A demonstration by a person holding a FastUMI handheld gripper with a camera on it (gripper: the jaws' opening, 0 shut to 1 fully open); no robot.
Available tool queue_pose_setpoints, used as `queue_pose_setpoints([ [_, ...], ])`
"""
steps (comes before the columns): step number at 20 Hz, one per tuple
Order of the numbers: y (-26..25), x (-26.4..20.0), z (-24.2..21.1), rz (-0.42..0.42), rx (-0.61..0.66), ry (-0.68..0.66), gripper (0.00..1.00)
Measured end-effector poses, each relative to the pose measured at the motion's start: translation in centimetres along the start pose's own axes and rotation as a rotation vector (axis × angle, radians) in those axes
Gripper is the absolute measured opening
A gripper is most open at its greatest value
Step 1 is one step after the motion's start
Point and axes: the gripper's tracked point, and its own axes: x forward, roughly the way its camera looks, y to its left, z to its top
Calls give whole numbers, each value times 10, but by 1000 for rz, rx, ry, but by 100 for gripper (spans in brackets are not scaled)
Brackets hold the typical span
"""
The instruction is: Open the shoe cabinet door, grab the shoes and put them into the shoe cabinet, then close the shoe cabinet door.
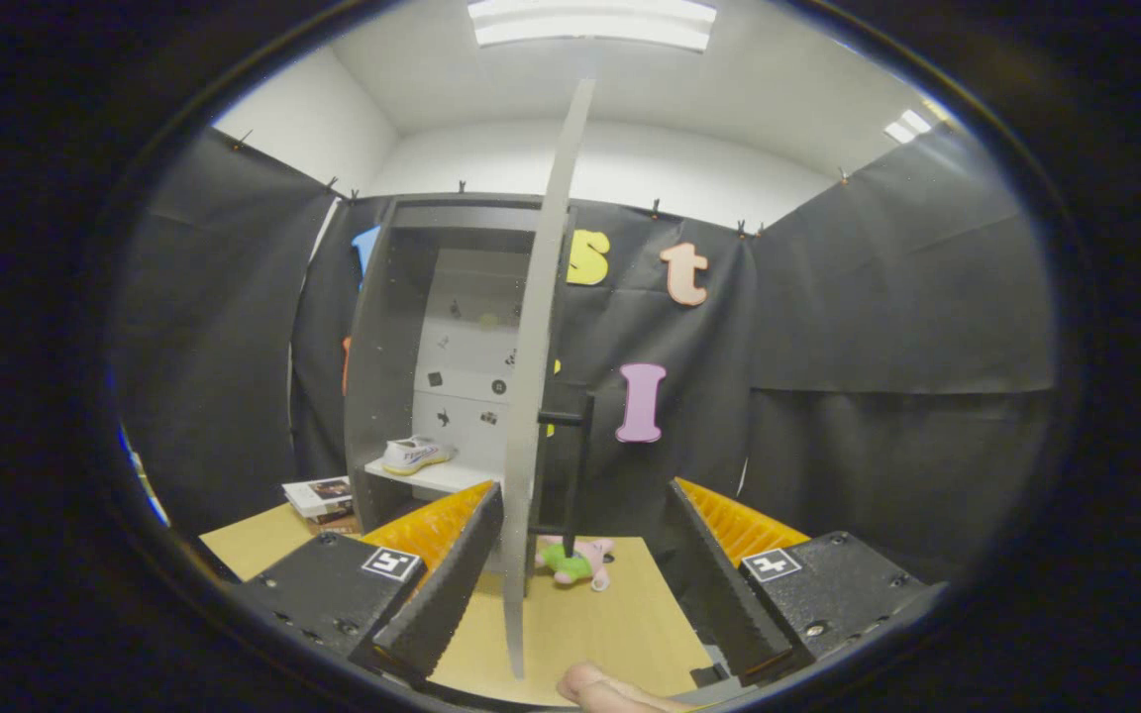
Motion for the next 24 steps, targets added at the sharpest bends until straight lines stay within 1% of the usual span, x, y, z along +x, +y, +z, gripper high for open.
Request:
queue_pose_setpoints([
  [2, 20, -15, -4, 1, 7, -13, 100],
  [5, 63, -31, -7, 40, 30, -60, 100],
  [9, 132, -39, -29, 133, 23, -83, 100],
  [13, 187, -34, -59, 224, 51, -56, 100],
  [14, 195, -28, -72, 239, 53, -41, 100],
  [19, 229, 12, -138, 244, 64, 14, 100],
  [24, 249, 56, -230, 252, 84, 115, 100],
])
